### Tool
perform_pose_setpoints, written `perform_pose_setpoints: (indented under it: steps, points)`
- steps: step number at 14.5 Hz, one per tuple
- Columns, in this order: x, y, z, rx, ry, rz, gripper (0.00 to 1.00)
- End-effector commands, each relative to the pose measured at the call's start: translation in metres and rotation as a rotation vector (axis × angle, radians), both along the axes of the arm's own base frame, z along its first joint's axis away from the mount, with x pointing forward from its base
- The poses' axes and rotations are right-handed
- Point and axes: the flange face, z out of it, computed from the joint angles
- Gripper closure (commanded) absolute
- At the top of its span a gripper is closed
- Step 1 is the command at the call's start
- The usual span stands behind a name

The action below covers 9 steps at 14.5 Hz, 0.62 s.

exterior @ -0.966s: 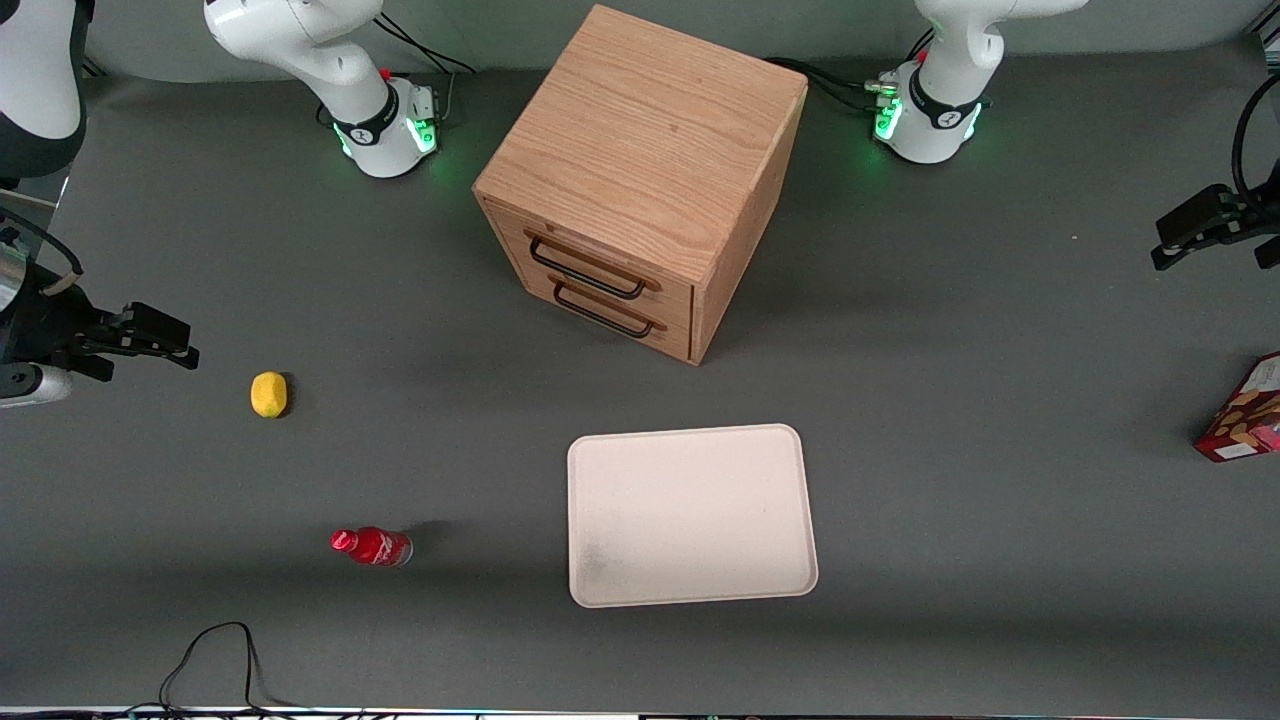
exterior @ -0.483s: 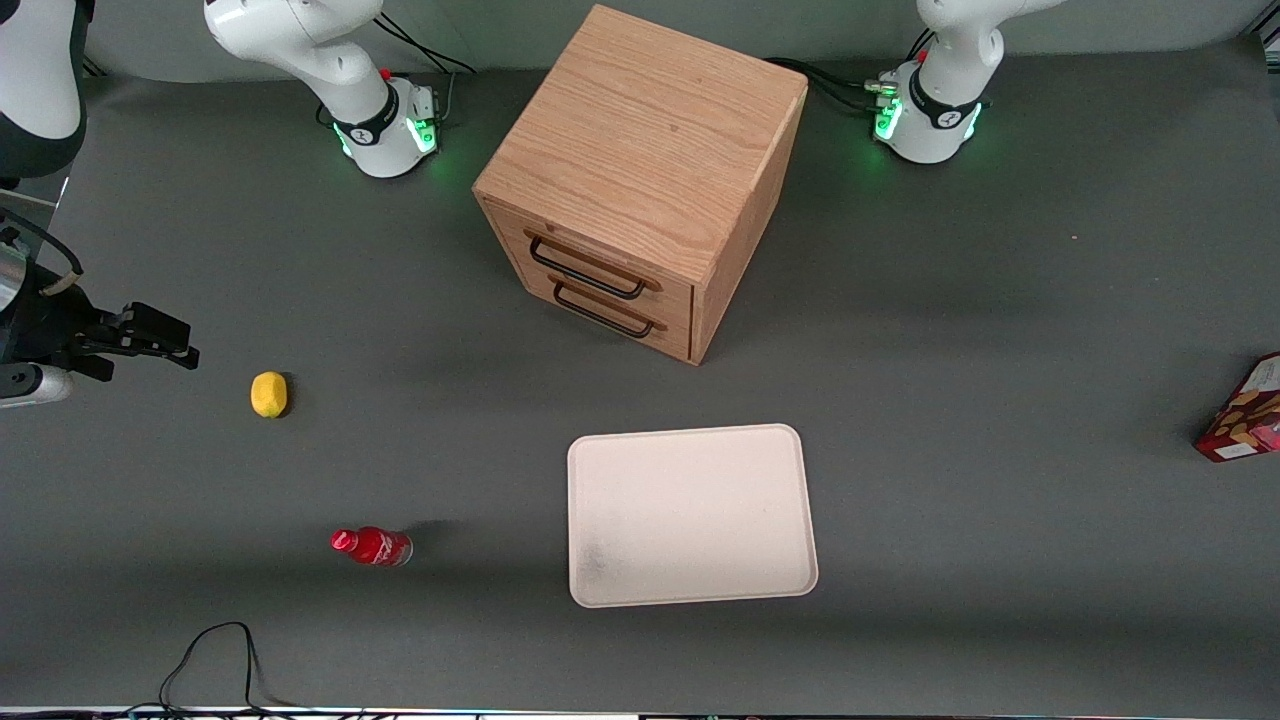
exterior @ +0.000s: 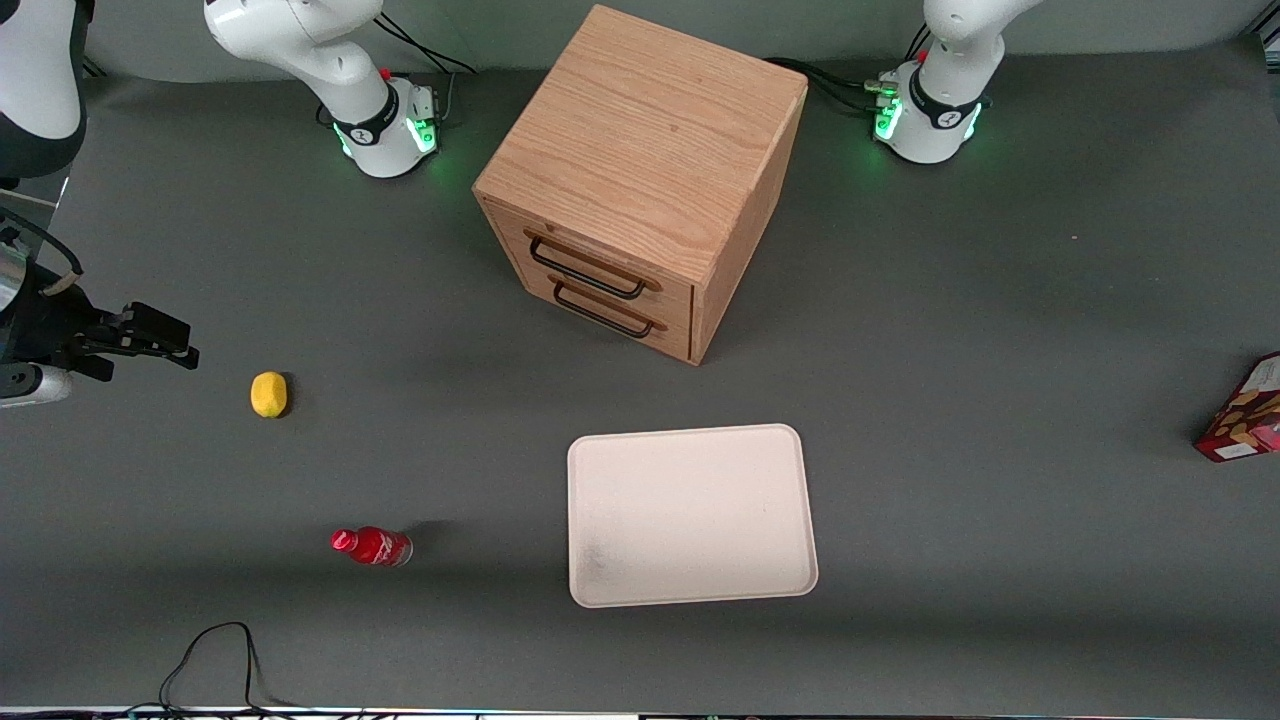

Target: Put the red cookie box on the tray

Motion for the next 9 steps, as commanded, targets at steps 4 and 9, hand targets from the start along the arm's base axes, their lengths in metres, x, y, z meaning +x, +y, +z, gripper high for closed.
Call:
perform_pose_setpoints:
  steps: [4,9]
  points:
    - [-0.002,0.063,-0.013,-0.018,0.019,-0.235,0.00]
    - [0.002,0.073,-0.050,-0.051,0.063,-0.219,0.00]
